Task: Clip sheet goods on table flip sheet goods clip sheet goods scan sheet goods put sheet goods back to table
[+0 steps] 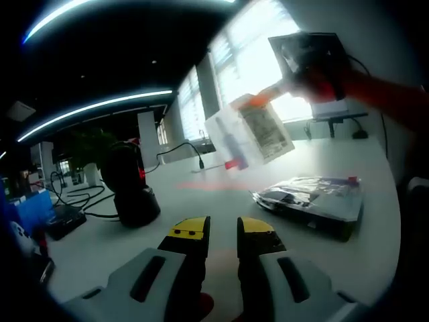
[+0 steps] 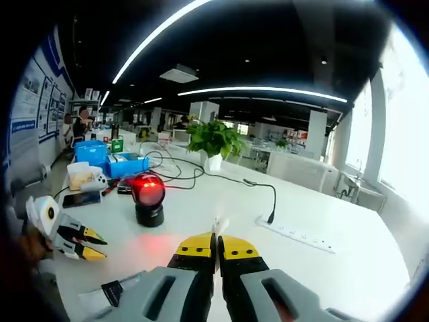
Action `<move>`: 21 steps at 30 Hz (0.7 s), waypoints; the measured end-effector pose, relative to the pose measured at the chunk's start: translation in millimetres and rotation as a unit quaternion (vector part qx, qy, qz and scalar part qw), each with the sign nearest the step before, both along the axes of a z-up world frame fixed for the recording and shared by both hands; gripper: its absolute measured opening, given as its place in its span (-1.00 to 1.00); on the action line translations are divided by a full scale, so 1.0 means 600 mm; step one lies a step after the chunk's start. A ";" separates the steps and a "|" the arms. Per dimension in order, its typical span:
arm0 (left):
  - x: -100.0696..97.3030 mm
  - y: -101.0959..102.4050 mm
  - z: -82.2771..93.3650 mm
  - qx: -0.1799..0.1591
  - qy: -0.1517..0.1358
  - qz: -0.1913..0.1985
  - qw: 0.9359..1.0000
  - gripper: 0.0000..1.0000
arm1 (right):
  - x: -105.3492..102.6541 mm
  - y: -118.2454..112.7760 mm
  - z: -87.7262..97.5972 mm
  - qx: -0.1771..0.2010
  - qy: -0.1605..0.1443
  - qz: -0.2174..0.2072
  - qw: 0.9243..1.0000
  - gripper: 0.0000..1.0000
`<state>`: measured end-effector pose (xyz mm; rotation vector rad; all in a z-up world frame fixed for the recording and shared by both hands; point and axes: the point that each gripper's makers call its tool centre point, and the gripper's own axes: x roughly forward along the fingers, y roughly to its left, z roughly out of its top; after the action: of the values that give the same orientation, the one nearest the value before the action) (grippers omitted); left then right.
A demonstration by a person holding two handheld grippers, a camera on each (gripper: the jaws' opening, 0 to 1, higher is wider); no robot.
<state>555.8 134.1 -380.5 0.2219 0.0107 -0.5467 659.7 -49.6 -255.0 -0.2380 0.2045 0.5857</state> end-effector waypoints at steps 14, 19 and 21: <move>0.000 0.000 -0.001 0.005 -0.001 0.001 1.000 -0.82 | 0.041 -0.059 -0.043 -0.082 -0.008 -0.040 0.996 -1.00; 0.000 0.000 -0.001 0.006 -0.001 0.001 1.000 -0.82 | 0.055 -0.068 -0.062 -0.114 -0.010 -0.050 0.992 -1.00; 0.000 -0.001 -0.001 0.006 -0.002 0.001 1.000 -0.82 | 0.062 -0.071 -0.070 -0.118 -0.009 -0.050 0.992 -1.00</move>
<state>555.5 133.8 -381.1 0.2351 0.0113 -0.5453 697.0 -92.3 -296.9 -0.4598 0.2680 0.4584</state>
